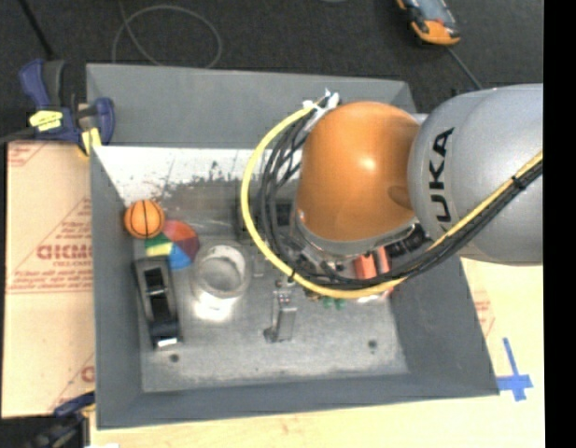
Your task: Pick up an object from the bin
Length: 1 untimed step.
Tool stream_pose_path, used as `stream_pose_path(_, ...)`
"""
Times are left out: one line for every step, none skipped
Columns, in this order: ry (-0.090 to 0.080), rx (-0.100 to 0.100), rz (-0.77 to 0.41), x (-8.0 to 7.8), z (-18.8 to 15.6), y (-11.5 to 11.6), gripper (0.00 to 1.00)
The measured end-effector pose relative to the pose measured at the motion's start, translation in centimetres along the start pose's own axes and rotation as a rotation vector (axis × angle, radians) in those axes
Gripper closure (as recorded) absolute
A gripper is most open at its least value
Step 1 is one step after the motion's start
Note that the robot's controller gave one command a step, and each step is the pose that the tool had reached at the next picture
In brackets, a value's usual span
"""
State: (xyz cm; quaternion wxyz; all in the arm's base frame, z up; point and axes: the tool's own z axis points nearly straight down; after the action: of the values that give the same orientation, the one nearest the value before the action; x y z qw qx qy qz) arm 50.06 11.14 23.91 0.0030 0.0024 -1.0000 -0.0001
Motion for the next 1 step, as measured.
stream_pose_path(-0.008,-0.002,0.003,-0.14,-0.46,-0.05,0.0)
